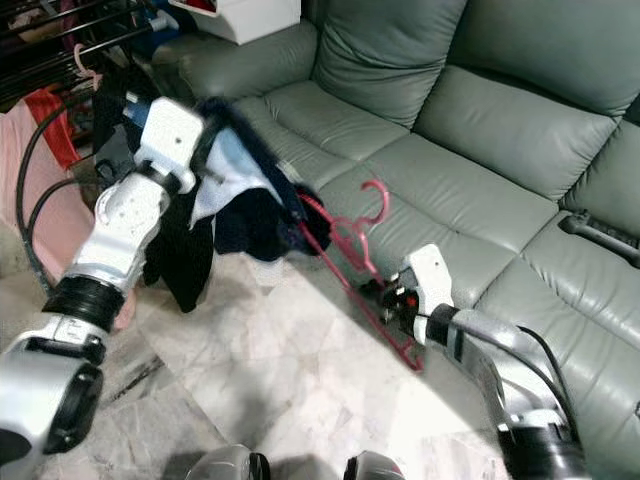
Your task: Hang hanger
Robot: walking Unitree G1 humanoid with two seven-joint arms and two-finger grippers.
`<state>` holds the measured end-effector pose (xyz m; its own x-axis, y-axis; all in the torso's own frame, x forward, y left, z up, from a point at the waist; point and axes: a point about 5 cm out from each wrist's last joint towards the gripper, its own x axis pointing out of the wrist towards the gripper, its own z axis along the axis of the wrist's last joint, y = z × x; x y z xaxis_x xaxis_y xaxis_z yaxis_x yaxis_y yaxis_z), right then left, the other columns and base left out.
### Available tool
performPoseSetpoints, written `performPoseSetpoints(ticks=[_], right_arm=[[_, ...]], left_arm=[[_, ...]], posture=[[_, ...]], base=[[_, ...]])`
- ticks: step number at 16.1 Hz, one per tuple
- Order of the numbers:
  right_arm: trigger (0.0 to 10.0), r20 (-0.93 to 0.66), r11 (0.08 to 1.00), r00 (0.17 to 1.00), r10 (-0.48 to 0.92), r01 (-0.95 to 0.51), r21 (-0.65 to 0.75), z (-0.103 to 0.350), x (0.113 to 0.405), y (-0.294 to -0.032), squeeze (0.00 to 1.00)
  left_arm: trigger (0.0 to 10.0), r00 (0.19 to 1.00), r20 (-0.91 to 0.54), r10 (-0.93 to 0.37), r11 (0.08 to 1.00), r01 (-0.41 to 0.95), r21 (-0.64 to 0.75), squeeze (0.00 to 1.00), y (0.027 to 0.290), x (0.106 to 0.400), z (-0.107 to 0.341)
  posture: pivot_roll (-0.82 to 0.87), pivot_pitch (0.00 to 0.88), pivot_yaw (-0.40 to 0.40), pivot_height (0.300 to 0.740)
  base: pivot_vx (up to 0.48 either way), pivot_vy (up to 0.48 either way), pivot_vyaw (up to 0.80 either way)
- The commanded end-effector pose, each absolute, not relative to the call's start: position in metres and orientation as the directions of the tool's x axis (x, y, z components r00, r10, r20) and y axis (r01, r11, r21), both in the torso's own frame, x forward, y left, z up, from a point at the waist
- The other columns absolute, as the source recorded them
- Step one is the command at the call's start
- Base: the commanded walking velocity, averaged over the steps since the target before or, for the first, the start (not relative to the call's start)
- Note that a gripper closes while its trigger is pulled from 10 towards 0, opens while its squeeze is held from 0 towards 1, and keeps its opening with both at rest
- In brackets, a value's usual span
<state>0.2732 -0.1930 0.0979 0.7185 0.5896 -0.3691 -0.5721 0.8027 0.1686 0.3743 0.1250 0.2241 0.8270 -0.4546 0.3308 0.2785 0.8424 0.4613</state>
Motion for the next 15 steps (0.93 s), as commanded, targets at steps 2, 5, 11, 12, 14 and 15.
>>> performPoseSetpoints(ticks=[2, 5, 11, 12, 14, 15], right_arm=[[10.0, -0.369, 0.856, 0.773, 0.516, -0.487, 0.176, 0.096, 0.284, -0.203, 0.00], [10.0, -0.291, 0.916, 0.878, 0.381, -0.313, 0.253, 0.106, 0.305, -0.218, 0.00], [10.0, 0.121, 0.732, 0.967, 0.224, -0.249, 0.634, 0.186, 0.357, -0.198, 0.00], [10.0, 0.171, 0.680, 0.960, 0.222, -0.278, 0.679, 0.196, 0.360, -0.190, 0.00], [10.0, 0.276, 0.566, 0.929, 0.245, -0.369, 0.737, 0.222, 0.361, -0.176, 0.00], [10.0, 0.319, 0.524, 0.907, 0.275, -0.420, 0.741, 0.232, 0.360, -0.170, 0.00]], left_arm=[[10.0, 0.719, 0.405, -0.565, 0.809, 0.387, 0.441, 0.00, 0.110, 0.359, 0.246], [10.0, 0.561, 0.372, -0.740, 0.671, 0.585, 0.454, 0.00, 0.082, 0.329, 0.245], [10.0, 0.436, 0.095, -0.895, 0.431, 0.790, 0.437, 0.00, 0.057, 0.281, 0.166], [10.0, 0.431, 0.077, -0.899, 0.421, 0.801, 0.425, 0.00, 0.054, 0.276, 0.163], [10.0, 0.439, 0.026, -0.898, 0.400, 0.791, 0.464, 0.00, 0.049, 0.272, 0.149], [10.0, 0.440, -0.001, -0.898, 0.375, 0.766, 0.522, 0.00, 0.048, 0.271, 0.142]], posture=[[-0.04, 0.048, 0.057, 0.740], [-0.04, 0.048, 0.057, 0.740], [-0.03, 0.053, 0.054, 0.740], [-0.03, 0.054, 0.053, 0.740], [-0.03, 0.056, 0.053, 0.740], [-0.03, 0.056, 0.053, 0.740]], base=[[0.000, 0.000, 0.00], [0.000, 0.000, 0.00], [0.000, 0.000, 0.00], [0.000, 0.000, 0.00], [0.000, 0.000, 0.00], [0.000, 0.000, 0.00]])
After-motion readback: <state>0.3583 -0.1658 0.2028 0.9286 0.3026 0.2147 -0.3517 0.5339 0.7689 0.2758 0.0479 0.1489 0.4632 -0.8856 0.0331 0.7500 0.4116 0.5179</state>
